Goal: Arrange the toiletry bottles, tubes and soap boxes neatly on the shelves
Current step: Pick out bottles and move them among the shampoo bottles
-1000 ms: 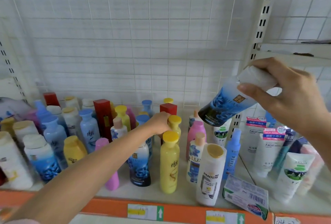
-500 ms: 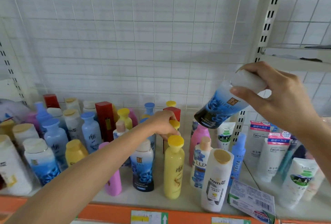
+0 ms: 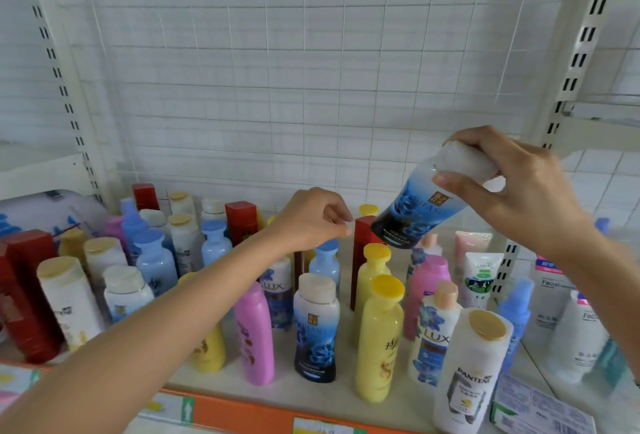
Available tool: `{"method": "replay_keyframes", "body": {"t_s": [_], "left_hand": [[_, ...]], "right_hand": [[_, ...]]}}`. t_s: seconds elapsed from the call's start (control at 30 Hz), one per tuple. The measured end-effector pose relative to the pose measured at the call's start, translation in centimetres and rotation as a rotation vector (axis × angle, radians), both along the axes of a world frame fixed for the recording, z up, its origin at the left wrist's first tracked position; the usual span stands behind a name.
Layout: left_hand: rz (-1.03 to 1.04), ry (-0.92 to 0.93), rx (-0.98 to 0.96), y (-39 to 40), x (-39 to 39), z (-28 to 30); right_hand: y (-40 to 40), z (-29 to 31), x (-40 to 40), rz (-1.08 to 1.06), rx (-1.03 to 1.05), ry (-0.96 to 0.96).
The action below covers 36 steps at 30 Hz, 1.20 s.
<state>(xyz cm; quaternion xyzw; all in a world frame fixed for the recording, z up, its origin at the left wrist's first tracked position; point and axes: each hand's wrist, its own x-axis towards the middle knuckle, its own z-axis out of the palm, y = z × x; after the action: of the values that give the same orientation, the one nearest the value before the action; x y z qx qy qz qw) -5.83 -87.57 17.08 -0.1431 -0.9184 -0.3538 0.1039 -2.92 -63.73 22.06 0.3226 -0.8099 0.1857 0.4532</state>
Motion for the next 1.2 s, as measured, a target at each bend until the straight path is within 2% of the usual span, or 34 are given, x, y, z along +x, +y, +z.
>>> {"method": "replay_keyframes", "body": {"t_s": [0.3,0.63,1.2], "left_hand": [[0.067,0.002,-0.011,-5.3,1.3,-0.1],[0.096,-0.025,-0.034,-8.5,2.1,-0.3],[0.081,-0.041,-0.031,-8.9,1.8,-0.7]], "right_hand": [[-5.1,-0.3,-1.1,0.120,-0.038,-0.012],[-8.7,-0.3,-1.1,0.145,-0.043,-0.024],[-9.8,-0.3,-1.3,0.136,-0.012,-0.050]]}}
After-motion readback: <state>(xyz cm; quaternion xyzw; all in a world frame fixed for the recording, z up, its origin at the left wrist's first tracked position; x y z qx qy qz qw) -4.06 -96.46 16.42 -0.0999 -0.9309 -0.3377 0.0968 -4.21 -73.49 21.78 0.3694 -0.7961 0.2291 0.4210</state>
